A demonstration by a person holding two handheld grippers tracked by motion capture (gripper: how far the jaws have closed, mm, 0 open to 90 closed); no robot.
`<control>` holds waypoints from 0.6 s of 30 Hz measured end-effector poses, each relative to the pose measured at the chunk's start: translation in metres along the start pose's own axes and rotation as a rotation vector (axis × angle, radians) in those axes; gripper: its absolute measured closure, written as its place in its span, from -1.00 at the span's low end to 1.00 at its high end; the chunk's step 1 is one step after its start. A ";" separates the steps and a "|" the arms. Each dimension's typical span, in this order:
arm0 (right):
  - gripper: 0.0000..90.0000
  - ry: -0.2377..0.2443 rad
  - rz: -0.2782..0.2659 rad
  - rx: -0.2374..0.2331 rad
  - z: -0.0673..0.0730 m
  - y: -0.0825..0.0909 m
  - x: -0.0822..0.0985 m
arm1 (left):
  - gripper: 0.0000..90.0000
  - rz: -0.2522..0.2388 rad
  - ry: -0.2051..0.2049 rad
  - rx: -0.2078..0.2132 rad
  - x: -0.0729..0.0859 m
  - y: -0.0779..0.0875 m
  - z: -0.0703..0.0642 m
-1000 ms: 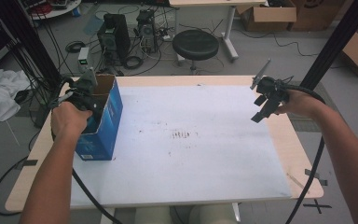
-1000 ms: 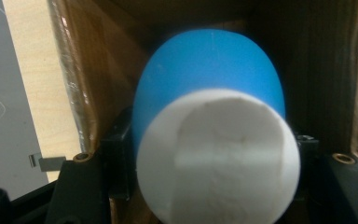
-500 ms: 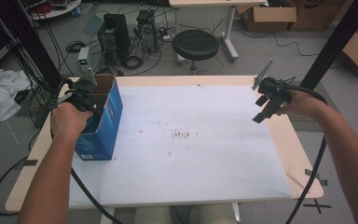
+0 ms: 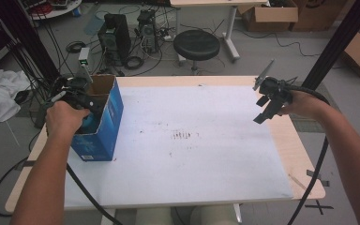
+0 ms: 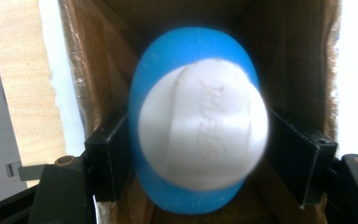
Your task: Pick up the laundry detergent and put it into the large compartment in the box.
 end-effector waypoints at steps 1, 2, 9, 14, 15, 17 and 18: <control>-0.61 0.000 -0.001 0.000 0.000 0.000 0.000 | -0.38 -0.005 0.003 0.001 0.000 0.002 0.001; -0.61 0.000 -0.001 -0.002 0.000 0.000 0.000 | -0.37 -0.013 0.005 0.007 0.000 0.004 0.001; -0.61 0.003 0.000 -0.002 0.002 0.000 -0.001 | -0.42 -0.051 0.001 0.001 0.000 0.018 0.006; -0.61 0.005 -0.001 -0.001 0.003 0.001 -0.001 | -0.44 -0.057 0.005 -0.014 0.000 0.025 0.009; -0.61 0.006 -0.002 -0.001 0.003 0.001 -0.001 | -0.45 -0.062 0.005 -0.016 0.000 0.028 0.010; -0.61 0.006 -0.002 -0.002 0.003 0.002 -0.001 | -0.45 -0.067 0.002 -0.021 -0.001 0.031 0.011; -0.61 0.006 -0.002 -0.002 0.003 0.002 -0.001 | -0.45 -0.069 0.004 -0.023 -0.002 0.033 0.011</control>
Point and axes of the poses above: each handheld gripper's, and its own axes: y roughly backward along the jaws, x roughly out of its underside, z roughly to its left, the point moved 5 cm from there along -y, roughly forward along the jaws, and after that the axes turned 10 degrees about -y, right-handed, at the moved point
